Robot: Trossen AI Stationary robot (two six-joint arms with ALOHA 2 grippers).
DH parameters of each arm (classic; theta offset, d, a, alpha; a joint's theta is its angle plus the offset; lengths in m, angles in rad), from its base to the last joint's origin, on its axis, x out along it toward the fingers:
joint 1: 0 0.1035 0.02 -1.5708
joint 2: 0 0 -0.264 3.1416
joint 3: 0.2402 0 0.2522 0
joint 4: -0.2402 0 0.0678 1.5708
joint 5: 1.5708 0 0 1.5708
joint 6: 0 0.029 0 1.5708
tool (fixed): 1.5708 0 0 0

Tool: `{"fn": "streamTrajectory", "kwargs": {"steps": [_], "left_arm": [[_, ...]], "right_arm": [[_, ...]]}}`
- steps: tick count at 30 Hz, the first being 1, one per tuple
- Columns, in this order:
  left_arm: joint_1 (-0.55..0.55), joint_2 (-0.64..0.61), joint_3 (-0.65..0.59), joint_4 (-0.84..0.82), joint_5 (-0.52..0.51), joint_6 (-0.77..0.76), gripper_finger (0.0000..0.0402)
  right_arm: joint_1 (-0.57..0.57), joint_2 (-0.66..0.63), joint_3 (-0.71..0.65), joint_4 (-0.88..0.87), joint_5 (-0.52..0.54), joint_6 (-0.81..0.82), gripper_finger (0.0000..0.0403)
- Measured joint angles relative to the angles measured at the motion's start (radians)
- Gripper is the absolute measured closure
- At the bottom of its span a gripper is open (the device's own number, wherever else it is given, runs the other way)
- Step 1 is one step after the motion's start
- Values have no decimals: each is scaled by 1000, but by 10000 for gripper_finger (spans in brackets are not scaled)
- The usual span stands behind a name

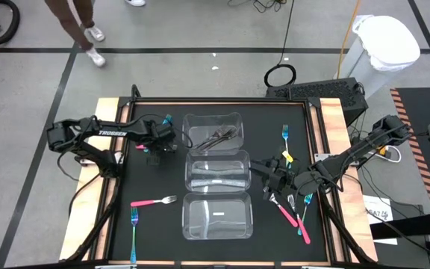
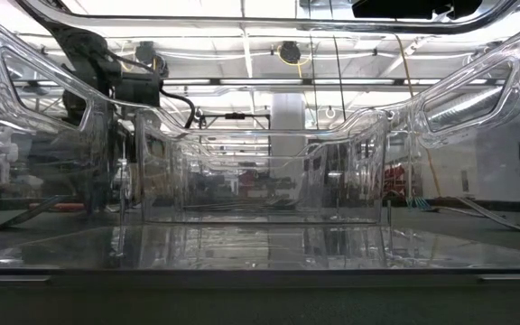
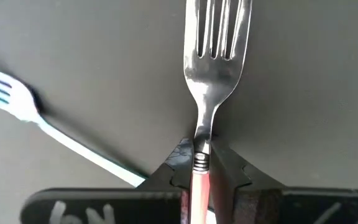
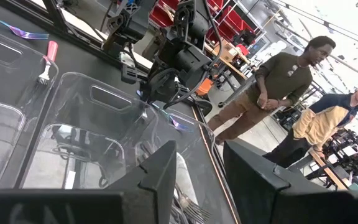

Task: Sort silverware by color (type)
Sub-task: Put the top left pink fork into the middle transparent bin

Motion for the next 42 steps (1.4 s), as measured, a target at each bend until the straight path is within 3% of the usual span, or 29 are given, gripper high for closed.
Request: {"fn": "streamTrajectory", "kwargs": {"steps": [5, 19, 22, 29, 42], "left_arm": [[4, -80, 7, -70, -31, -4, 379], [-51, -399, 26, -179, 25, -80, 400], [-54, -424, 26, -167, -32, -80, 400], [0, -391, 27, -77, -181, -167, 377], [240, -130, 27, 37, -192, -173, 285]], "right_arm": [[0, 0, 0, 0, 0, 0, 273], [0, 0, 0, 0, -28, 39, 273], [0, 0, 0, 2, -51, 39, 273], [0, 0, 0, 8, -51, 38, 273], [-21, 0, 0, 11, -51, 19, 273]]}}
